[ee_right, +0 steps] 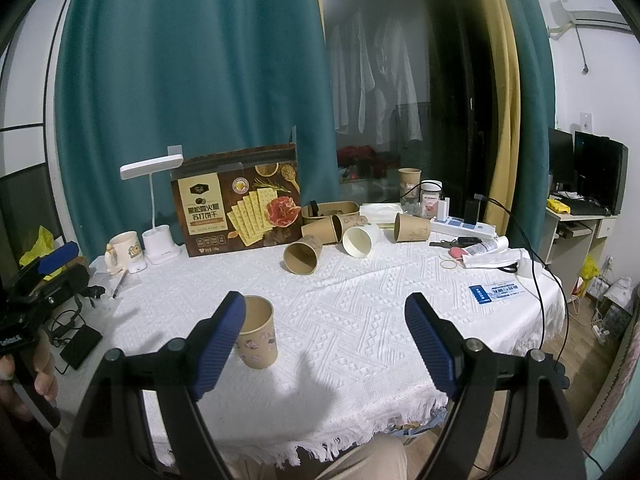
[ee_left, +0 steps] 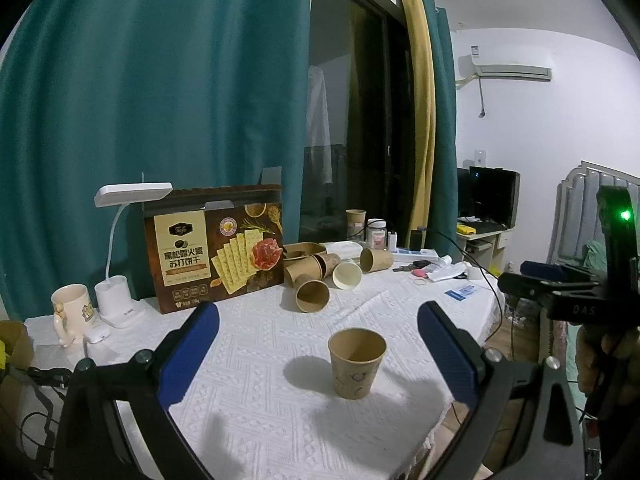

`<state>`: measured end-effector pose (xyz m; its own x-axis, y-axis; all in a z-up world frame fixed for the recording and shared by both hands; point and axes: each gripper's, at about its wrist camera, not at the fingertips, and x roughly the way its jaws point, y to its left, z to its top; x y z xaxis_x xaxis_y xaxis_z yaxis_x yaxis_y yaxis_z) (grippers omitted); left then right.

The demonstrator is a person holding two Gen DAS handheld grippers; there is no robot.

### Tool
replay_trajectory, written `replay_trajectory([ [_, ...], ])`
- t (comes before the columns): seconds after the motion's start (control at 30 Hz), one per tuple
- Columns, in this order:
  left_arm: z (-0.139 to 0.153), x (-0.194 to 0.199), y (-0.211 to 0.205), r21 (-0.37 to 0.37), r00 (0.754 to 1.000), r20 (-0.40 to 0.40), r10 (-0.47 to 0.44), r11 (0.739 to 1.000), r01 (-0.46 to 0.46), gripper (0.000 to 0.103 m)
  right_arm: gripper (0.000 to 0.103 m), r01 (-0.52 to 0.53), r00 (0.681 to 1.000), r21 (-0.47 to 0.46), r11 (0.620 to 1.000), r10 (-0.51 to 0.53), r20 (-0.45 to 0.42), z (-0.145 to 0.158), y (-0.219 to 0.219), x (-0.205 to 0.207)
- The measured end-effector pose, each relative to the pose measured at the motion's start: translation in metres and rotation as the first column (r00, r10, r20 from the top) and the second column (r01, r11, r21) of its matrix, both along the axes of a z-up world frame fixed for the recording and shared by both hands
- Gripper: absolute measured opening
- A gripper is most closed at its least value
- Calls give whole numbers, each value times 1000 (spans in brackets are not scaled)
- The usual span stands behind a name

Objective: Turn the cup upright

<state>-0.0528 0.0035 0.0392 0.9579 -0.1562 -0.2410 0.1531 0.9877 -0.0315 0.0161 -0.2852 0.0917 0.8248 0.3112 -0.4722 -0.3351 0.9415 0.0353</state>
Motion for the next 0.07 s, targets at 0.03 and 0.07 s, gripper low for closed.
replay_trajectory([
  [0.03,0,0,-1,-1,1000,-3,-5,1000,5,100,80,-1,1000,0,1000,1,-1,0,0,0],
  [0.07,0,1,-1,-2,1000,-5,-9,1000,9,100,80,-1,1000,-2,1000,1,-2,0,0,0],
])
